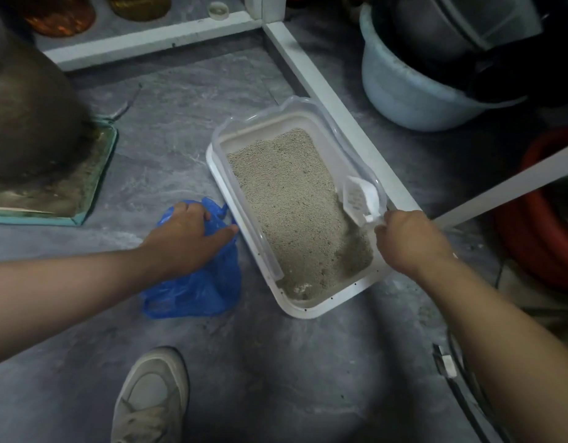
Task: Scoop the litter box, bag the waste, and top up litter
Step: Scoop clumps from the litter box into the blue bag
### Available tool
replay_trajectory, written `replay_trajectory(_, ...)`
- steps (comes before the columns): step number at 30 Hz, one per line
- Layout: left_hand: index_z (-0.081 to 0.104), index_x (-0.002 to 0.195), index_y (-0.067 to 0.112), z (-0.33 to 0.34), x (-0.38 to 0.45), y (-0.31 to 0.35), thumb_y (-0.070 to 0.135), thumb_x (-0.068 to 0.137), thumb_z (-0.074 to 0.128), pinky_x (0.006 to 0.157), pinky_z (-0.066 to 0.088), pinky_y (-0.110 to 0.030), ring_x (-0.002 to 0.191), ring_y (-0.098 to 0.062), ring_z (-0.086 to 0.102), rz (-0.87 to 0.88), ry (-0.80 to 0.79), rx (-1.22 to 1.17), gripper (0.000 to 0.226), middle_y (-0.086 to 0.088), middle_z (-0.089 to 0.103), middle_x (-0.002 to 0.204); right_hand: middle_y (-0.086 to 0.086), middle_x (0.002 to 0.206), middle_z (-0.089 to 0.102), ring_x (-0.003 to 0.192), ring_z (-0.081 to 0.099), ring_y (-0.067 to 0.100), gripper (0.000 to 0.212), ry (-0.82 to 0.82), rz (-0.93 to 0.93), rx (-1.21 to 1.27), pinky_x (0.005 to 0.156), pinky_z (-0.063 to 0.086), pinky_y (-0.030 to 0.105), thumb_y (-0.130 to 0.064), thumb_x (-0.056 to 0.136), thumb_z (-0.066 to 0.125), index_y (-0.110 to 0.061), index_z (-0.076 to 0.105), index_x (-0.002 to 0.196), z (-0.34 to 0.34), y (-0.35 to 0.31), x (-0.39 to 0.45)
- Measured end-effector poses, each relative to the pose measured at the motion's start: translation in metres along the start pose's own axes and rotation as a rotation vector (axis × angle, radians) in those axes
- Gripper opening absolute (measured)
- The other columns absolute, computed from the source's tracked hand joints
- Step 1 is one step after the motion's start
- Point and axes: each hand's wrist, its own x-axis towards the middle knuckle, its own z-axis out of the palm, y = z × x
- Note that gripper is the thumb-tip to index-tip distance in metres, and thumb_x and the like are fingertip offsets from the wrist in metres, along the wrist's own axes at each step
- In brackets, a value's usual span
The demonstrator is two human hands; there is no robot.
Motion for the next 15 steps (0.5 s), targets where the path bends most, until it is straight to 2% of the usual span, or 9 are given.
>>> replay_trajectory(2,0.051,0.122,0.022,0.001,0.003,0.003,0.084,0.077,0.046,0.102,0.045,-0.047,0.116,-0.024,0.054,-0.001,-0.002,0.03,0.077,-0.001,0.044,0.13,0.016,0.115,0.063,0.102,0.064,0.035,0.026,0.007,-0.018,-0.131,0.071,0.043,0.034,-0.021,0.1,0.046,-0.013,0.06,0.12,0.003,-0.004,-0.003)
replay_trajectory(5,0.05,0.124,0.018,0.003,0.006,0.009,0.087,0.075,0.043,0.105,0.043,-0.048,0.12,-0.025,0.051,0.012,-0.007,0.048,0.085,-0.005,0.044,0.132,0.013,0.123,0.061,0.11,0.063,0.032,0.03,-0.049,-0.028,-0.201,0.081,0.05,0.036,-0.02,0.099,0.047,-0.014,0.058,0.126,0.006,-0.006,-0.006)
replay_trajectory(7,0.049,0.128,0.015,0.003,0.007,0.014,0.087,0.074,0.042,0.107,0.041,-0.047,0.124,-0.027,0.049,0.017,-0.011,0.057,0.091,-0.008,0.044,0.135,0.014,0.123,0.061,0.109,0.062,0.033,0.03,-0.1,-0.039,-0.112,0.082,0.05,0.036,-0.022,0.098,0.048,-0.013,0.06,0.123,0.006,-0.003,-0.005)
replay_trajectory(11,0.046,0.133,0.011,0.004,0.009,0.019,0.093,0.069,0.036,0.107,0.041,-0.05,0.129,-0.031,0.047,0.0,-0.039,0.087,0.105,-0.012,0.041,0.139,0.014,0.114,0.064,0.095,0.06,0.034,0.023,-0.098,-0.05,0.013,0.073,0.044,0.033,-0.032,0.093,0.05,-0.02,0.064,0.108,0.0,0.003,-0.002)
replay_trajectory(15,0.047,0.134,0.01,0.005,0.011,0.022,0.093,0.069,0.036,0.108,0.04,-0.052,0.13,-0.031,0.045,-0.017,-0.035,0.094,0.106,-0.013,0.042,0.139,0.01,0.119,0.061,0.108,0.062,0.033,0.031,-0.084,-0.05,-0.163,0.076,0.045,0.034,-0.029,0.096,0.051,-0.022,0.061,0.125,-0.006,0.003,-0.006)
